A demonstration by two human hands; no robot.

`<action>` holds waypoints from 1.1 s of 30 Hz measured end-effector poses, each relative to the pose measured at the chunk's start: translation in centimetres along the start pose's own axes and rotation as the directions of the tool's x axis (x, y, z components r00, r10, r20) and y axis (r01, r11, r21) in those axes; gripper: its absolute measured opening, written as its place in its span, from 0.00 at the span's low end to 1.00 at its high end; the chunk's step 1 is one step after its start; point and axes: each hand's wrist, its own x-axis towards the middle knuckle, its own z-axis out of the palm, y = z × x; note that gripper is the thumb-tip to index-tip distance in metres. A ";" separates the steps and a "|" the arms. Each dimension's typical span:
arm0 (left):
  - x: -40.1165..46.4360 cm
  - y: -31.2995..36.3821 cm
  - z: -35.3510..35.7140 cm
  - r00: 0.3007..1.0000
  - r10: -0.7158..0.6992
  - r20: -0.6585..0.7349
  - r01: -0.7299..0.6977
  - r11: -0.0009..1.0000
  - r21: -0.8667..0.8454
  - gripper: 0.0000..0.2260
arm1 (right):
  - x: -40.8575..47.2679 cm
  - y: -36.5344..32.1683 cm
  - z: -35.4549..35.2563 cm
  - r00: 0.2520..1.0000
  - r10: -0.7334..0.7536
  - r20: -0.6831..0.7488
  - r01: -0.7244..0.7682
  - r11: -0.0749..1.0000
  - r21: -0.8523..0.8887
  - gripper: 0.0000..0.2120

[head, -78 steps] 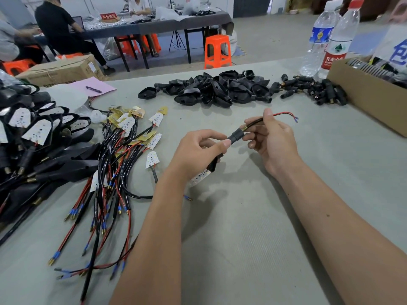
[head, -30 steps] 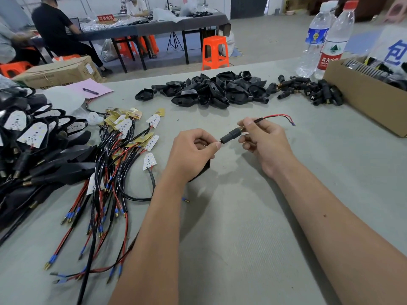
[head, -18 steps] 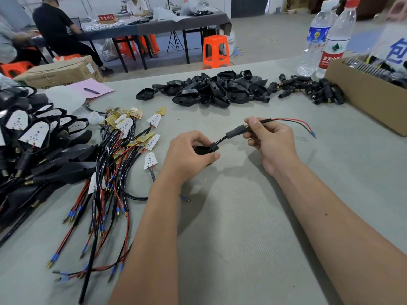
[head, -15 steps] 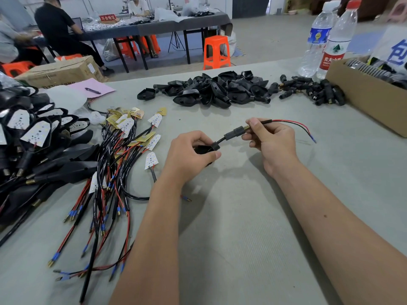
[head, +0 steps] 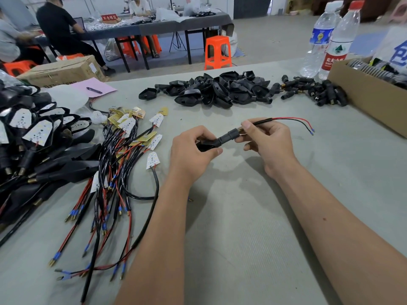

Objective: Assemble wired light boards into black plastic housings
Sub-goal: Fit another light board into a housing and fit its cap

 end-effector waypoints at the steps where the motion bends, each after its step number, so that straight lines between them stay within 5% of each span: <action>1: 0.0 -0.1 0.0 1.000 -0.005 -0.012 0.005 1.000 -0.007 0.11 | -0.1 -0.1 0.0 1.000 0.005 0.017 -0.005 1.000 0.009 0.01; 15: 0.2 -0.2 0.2 0.994 -0.005 0.107 0.014 0.997 -0.078 0.06 | 0.0 -0.5 -0.7 0.992 0.068 0.109 -0.083 0.986 0.147 0.09; 33: -0.1 0.6 0.0 0.994 -0.006 0.107 0.020 0.991 -0.134 0.07 | 0.1 -0.2 -0.8 0.988 0.060 0.145 -0.072 0.994 0.080 0.12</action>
